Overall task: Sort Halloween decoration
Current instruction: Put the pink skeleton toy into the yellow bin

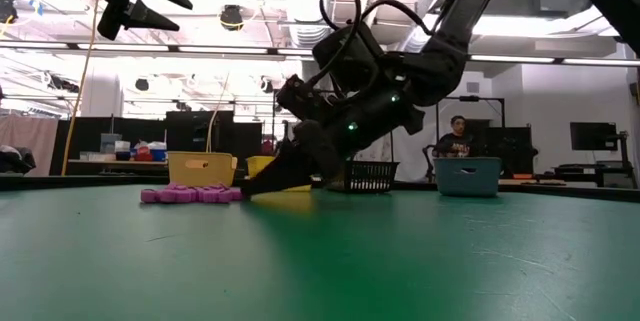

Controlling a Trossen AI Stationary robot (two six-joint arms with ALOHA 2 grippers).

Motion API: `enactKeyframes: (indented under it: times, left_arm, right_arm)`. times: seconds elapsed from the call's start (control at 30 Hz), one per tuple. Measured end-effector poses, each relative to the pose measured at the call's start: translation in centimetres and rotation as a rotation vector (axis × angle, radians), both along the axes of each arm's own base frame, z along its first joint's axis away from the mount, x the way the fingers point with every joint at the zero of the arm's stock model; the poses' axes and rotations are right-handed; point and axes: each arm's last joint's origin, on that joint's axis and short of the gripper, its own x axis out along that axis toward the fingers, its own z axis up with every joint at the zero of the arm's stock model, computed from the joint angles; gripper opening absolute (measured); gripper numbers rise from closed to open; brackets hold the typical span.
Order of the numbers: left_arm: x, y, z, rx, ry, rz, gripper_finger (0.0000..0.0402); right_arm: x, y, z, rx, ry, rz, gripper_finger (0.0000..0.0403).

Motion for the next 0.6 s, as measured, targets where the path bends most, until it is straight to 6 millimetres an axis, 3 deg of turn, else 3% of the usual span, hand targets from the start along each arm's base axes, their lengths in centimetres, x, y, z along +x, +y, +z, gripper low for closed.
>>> enactKeyframes:
  times: [0.2, 0.4, 0.6]
  left_arm:
    - [0.0, 0.0, 0.0, -0.003, -0.004, 0.001, 0.0232]
    - [0.0, 0.0, 0.0, 0.001, -0.006, 0.010, 0.0232]
    - [0.0, 0.0, 0.0, -0.001, -0.001, 0.002, 0.0232]
  right_arm:
    - [1.4, 0.0, -1.2, 0.056, -0.010, -0.027, 0.0136]
    - [1.4, 0.0, -1.3, 0.083, 0.060, -0.047, 0.0132]
    - [1.3, -0.3, -1.4, 0.083, 0.067, -0.076, 0.0103]
